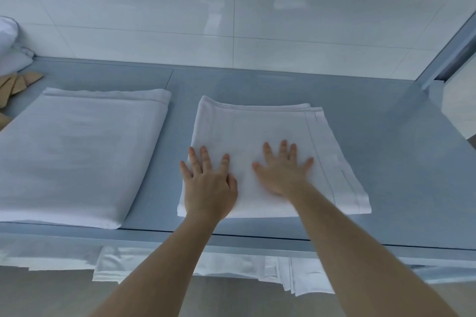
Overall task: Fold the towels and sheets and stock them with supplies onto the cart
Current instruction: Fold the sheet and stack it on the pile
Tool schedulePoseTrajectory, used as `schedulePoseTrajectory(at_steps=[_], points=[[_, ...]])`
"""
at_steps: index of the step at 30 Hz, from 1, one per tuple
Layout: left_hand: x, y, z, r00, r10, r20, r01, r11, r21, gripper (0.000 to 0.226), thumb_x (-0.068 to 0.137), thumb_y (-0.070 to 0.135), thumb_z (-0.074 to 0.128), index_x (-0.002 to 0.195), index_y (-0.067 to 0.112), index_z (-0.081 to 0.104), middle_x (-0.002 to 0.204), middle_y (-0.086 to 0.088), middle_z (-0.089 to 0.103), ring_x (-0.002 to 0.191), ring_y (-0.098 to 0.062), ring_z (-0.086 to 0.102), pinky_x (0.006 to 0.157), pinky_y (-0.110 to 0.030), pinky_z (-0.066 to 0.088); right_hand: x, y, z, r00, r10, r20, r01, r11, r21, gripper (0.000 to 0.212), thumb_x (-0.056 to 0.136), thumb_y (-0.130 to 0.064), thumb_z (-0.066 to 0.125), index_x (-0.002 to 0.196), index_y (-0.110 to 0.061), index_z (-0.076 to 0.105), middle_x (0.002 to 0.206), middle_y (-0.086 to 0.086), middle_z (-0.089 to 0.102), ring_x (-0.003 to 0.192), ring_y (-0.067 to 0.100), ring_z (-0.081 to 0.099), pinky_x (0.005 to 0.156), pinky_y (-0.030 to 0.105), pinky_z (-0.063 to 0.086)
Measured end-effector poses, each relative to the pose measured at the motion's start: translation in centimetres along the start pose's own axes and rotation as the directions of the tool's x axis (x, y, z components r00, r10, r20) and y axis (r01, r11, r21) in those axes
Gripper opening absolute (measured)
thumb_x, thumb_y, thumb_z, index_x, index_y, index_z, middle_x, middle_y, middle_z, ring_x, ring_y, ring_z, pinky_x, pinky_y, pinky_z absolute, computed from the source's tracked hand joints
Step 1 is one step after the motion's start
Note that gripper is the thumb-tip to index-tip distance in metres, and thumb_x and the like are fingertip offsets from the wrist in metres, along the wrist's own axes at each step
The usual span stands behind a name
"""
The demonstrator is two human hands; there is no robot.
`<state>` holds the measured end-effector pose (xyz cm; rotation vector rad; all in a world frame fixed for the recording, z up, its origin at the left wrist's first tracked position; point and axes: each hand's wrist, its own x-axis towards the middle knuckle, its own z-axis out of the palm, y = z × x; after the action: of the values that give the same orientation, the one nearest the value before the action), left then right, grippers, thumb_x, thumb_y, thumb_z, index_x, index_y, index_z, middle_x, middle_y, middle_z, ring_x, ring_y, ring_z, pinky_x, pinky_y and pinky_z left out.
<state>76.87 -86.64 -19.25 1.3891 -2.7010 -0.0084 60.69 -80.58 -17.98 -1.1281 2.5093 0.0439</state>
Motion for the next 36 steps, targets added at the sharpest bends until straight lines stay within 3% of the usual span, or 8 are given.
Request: schedulePoseTrajectory(at_steps=[3,7,14,17,22,25,30,36], points=[[0.3,-0.2,0.2,0.998,-0.015,0.055,0.014,1.0,0.021,0.059,0.095,0.05,0.021,0.152,0.035,0.018,0.159,-0.023,0.006,0.145,-0.044,-0.001,0.116,-0.055,0.011,-3.7,-3.2,3.4,0.977,-0.17,-0.13,0.163,0.985,-0.063,0.058,0.09,-0.061,0.002,0.146,-0.049,-0.009,0.16,-0.003,-0.016,0.146,0.03,-0.018,0.102,0.07,-0.017],[0.6,-0.4,0.3,0.996,-0.026,0.087,0.028,0.999,-0.017,0.06,0.096,0.049,0.023,0.153,0.036,0.01,0.16,-0.02,0.002,0.146,-0.041,0.002,0.114,-0.049,0.019,-5.0,-2.3,3.9,0.944,-0.231,-0.234,0.208,0.971,-0.121,0.055,0.093,-0.06,0.003,0.146,-0.051,-0.007,0.161,-0.007,-0.009,0.148,0.025,-0.013,0.11,0.063,-0.013],[2.2,-1.4,0.2,0.969,-0.079,0.235,0.108,0.988,-0.11,0.067,0.09,0.069,0.02,0.149,0.047,-0.001,0.158,-0.018,-0.019,0.142,-0.046,0.008,0.112,-0.052,0.022,-3.7,7.9,1.9,0.972,0.03,-0.231,-0.058,0.991,-0.117,0.063,0.084,-0.068,-0.008,0.143,-0.049,-0.02,0.16,-0.006,-0.018,0.147,0.019,-0.017,0.115,0.058,-0.007],[3.0,-1.8,0.4,0.965,-0.097,0.242,0.125,0.986,-0.106,0.07,0.086,0.076,0.017,0.149,0.049,-0.002,0.157,-0.02,-0.02,0.142,-0.046,0.01,0.116,-0.051,0.013,-2.1,8.3,1.0,0.979,0.066,-0.194,-0.08,0.995,-0.064,0.062,0.086,-0.069,-0.004,0.141,-0.049,-0.025,0.157,-0.008,-0.025,0.146,0.022,-0.02,0.116,0.058,-0.003],[4.1,-3.1,0.5,0.972,0.02,0.235,-0.011,0.999,-0.039,0.075,0.084,0.076,0.009,0.149,0.043,-0.01,0.155,-0.01,-0.031,0.143,-0.033,-0.026,0.115,-0.049,-0.015,-1.0,8.7,0.6,0.978,0.063,-0.197,-0.072,0.997,-0.039,0.065,0.084,-0.071,-0.003,0.142,-0.05,-0.022,0.157,-0.009,-0.025,0.147,0.023,-0.017,0.116,0.057,0.002],[3.9,-3.6,0.0,0.963,0.085,0.257,-0.074,0.996,-0.052,0.077,0.086,0.074,0.012,0.152,0.038,-0.009,0.156,-0.01,-0.029,0.143,-0.03,-0.027,0.117,-0.046,-0.014,-0.8,8.9,0.4,0.979,0.026,-0.2,-0.04,0.997,-0.066,0.066,0.082,-0.071,-0.005,0.143,-0.05,-0.02,0.158,-0.009,-0.023,0.147,0.022,-0.016,0.117,0.055,0.003],[0.0,-1.4,-0.4,0.979,-0.034,0.202,0.075,0.978,-0.197,0.071,0.093,0.061,0.026,0.154,0.032,0.005,0.158,-0.015,-0.019,0.146,-0.034,-0.014,0.118,-0.042,-0.009,-1.5,8.7,-0.6,0.961,0.033,-0.276,-0.067,0.991,-0.113,0.058,0.097,-0.057,0.011,0.151,-0.041,-0.002,0.162,-0.002,-0.003,0.149,0.022,0.0,0.117,0.054,0.007],[-5.9,4.8,-1.6,0.953,-0.217,0.212,0.291,0.848,-0.443,0.058,0.099,0.034,0.028,0.154,0.022,0.017,0.157,-0.016,-0.022,0.144,-0.034,-0.021,0.116,-0.042,-0.013,-7.0,0.3,2.6,0.95,0.182,-0.253,-0.15,0.978,0.142,0.057,0.1,-0.049,0.017,0.153,-0.029,0.01,0.162,0.009,0.004,0.149,0.025,-0.002,0.114,0.056,-0.008]])
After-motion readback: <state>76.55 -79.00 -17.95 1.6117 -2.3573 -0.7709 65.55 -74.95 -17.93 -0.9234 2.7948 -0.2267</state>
